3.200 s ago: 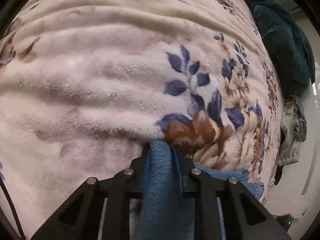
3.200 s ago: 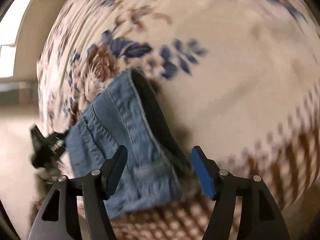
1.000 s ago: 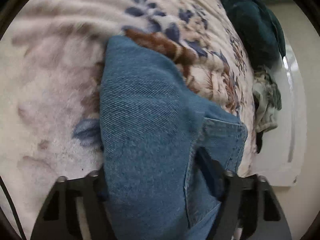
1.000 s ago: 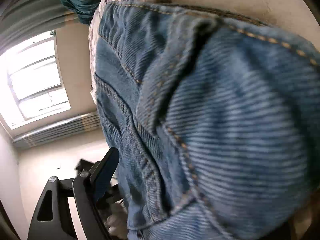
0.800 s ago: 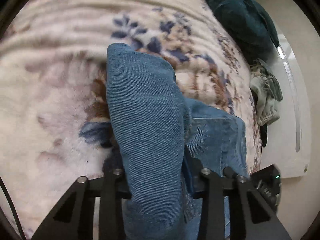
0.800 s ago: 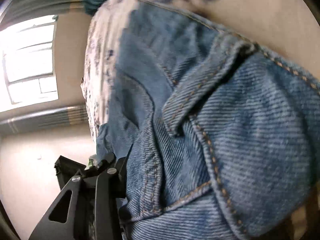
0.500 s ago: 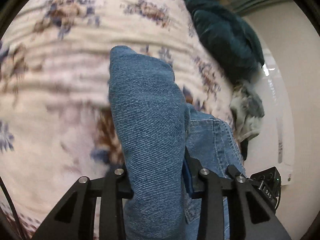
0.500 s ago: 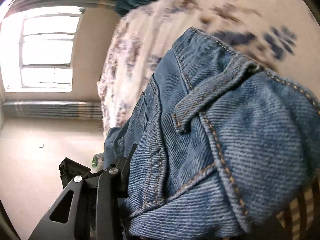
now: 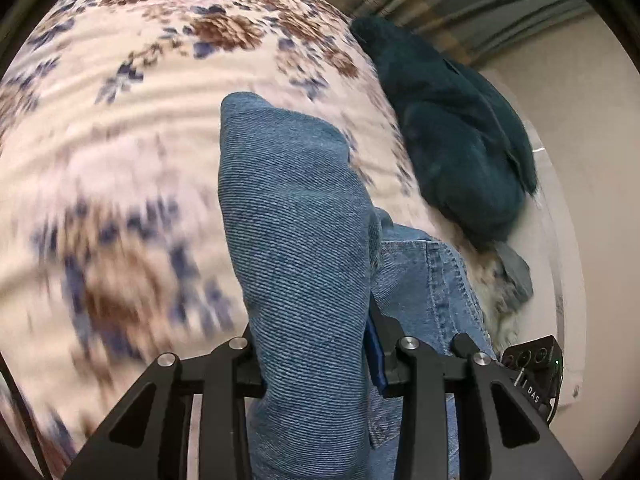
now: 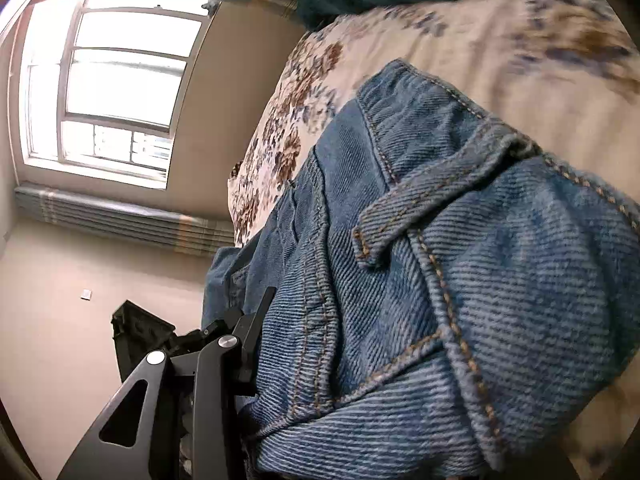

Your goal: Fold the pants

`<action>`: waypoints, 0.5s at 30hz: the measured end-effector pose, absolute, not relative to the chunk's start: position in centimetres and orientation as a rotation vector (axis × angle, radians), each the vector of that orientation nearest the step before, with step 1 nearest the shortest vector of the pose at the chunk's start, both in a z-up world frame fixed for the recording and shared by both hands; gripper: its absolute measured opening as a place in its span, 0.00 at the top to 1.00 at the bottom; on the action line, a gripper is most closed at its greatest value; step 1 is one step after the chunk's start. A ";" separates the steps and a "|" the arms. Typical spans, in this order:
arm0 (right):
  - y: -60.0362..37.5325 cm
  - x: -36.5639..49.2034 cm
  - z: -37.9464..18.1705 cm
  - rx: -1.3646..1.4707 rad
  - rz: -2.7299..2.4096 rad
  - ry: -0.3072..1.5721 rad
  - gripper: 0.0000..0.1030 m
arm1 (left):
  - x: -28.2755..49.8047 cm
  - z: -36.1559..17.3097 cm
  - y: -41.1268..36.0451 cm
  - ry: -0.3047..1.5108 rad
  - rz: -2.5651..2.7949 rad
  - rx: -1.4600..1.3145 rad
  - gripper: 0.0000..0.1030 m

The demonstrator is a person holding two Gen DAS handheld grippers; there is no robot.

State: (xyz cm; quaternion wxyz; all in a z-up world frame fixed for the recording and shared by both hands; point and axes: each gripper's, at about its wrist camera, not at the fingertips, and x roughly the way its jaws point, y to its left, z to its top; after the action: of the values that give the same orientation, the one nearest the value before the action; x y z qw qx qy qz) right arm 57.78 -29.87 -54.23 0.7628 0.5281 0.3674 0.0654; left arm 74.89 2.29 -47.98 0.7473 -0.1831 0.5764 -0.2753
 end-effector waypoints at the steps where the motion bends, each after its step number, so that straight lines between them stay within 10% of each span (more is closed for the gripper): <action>1: -29.5 59.9 -55.1 1.157 0.153 0.794 0.59 | 76.6 -48.8 2.3 1.257 -0.598 -0.390 0.69; 15: -25.5 72.6 -68.5 1.149 0.158 0.859 0.60 | 85.2 -60.8 6.7 1.314 -0.563 -0.473 0.69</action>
State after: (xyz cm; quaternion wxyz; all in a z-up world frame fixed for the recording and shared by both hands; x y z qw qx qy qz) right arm 72.65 -25.47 -68.54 0.7507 0.5261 0.3931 0.0722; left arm 85.16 6.74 -60.76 0.7299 -0.2147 0.5965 -0.2557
